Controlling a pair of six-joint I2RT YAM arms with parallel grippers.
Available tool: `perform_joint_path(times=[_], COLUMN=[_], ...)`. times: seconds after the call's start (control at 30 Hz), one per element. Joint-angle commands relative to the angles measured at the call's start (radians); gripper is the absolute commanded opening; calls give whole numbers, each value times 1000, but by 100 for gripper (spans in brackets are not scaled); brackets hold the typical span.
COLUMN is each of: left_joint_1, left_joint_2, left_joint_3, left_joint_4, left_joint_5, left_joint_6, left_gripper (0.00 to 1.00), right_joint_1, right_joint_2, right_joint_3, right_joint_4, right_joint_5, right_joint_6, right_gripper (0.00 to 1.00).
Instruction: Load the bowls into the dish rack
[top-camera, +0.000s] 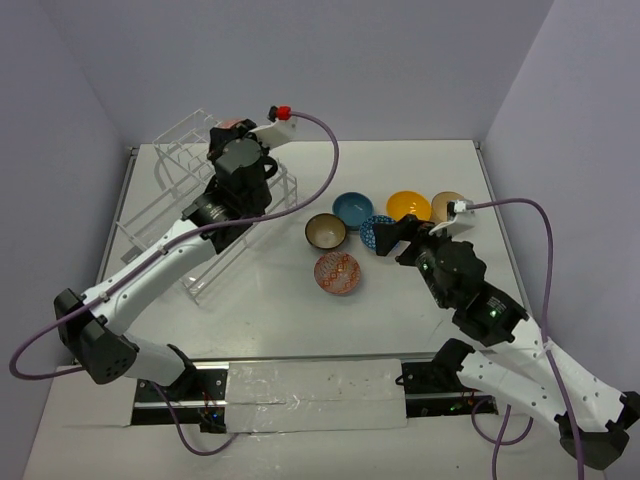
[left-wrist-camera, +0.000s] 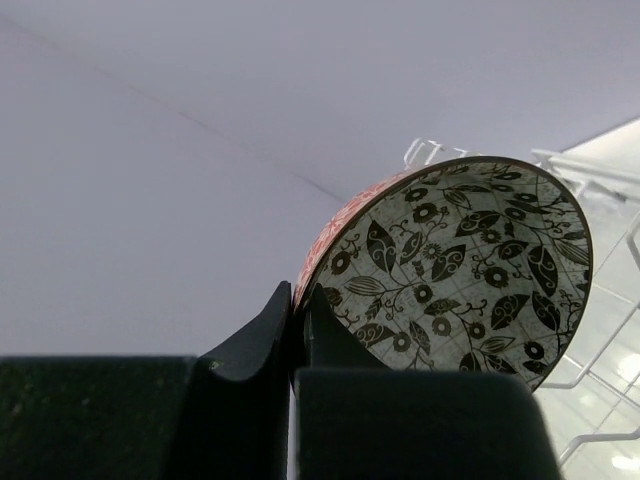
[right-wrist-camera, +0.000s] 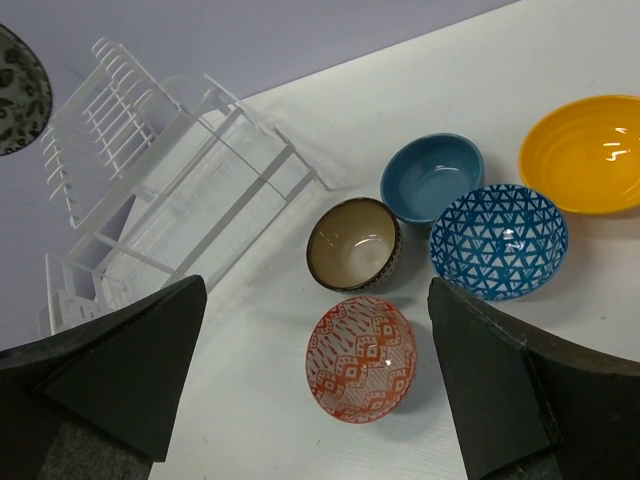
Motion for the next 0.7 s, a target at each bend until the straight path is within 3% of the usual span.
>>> perform_joint_path(times=[0.0, 0.27, 0.67], left_joint_1=[6, 8, 32], left_joint_2=[-12, 2, 45], left_joint_3=[-19, -66, -117], left_joint_4=[146, 157, 243], left_joint_5=[52, 123, 117], left_joint_6=[107, 113, 173], left_gripper=[0, 0, 0], right_joint_1=[7, 5, 5], right_joint_2=[-1, -21, -32], right_joint_3=[-15, -45, -67], right_joint_4=[10, 7, 7], right_joint_5=[-4, -21, -19], right_joint_6=[-17, -7, -14], right_gripper=[99, 99, 99])
